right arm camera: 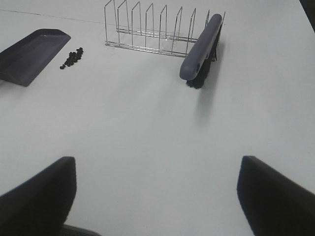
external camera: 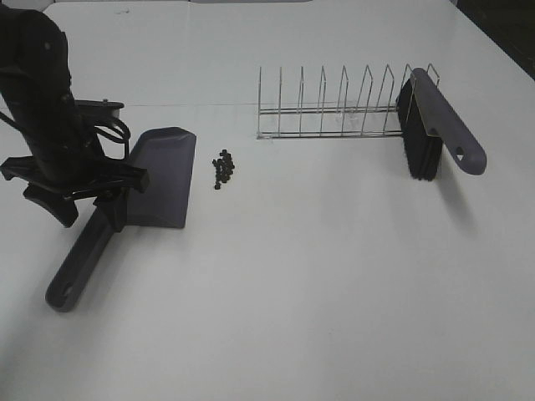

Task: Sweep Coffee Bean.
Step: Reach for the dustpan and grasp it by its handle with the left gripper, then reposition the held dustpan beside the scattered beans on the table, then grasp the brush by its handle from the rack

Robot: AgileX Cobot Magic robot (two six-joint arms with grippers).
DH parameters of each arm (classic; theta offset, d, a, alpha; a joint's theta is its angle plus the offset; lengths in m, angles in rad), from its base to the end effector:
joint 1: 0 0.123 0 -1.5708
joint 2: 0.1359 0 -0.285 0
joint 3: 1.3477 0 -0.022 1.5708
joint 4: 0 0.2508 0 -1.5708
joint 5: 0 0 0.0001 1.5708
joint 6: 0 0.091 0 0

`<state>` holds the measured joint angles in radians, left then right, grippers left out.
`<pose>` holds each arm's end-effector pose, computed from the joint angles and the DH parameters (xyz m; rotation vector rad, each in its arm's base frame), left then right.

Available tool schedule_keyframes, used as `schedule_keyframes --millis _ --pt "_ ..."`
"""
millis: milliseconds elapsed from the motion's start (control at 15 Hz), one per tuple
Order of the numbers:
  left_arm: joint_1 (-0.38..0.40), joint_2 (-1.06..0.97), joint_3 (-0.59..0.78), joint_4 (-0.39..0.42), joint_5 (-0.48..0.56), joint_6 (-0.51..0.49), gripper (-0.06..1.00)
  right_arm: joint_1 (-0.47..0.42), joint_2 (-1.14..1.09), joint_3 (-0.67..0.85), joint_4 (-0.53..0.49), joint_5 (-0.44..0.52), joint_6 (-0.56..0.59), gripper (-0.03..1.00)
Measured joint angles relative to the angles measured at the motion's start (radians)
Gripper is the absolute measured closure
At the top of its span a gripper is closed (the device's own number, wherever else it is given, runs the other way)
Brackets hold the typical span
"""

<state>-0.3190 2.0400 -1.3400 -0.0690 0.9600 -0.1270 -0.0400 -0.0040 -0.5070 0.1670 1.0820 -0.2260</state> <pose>0.3590 -0.1240 0.1403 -0.2379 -3.1169 0.0854 -0.0072 0.0137 0.2784 -0.2006 2.0335 0.0340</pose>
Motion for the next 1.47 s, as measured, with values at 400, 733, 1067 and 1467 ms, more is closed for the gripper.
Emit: schedule_keyframes --millis 400,733,1067,1467 --pt "0.0 0.077 -0.001 0.001 -0.001 -0.005 0.34 0.0 0.0 0.0 0.0 0.0 0.0 0.16" --pt "0.0 0.124 -0.007 0.002 -0.019 -0.005 0.53 0.0 0.0 0.0 0.0 0.0 0.0 0.16" --pt "0.0 0.122 -0.008 -0.001 -0.002 -0.005 0.68 0.0 0.0 0.0 0.0 0.0 0.0 0.16" --pt "0.0 -0.044 -0.005 0.043 0.051 -0.051 0.68 0.0 0.066 -0.001 -0.027 -0.011 0.023 0.23"
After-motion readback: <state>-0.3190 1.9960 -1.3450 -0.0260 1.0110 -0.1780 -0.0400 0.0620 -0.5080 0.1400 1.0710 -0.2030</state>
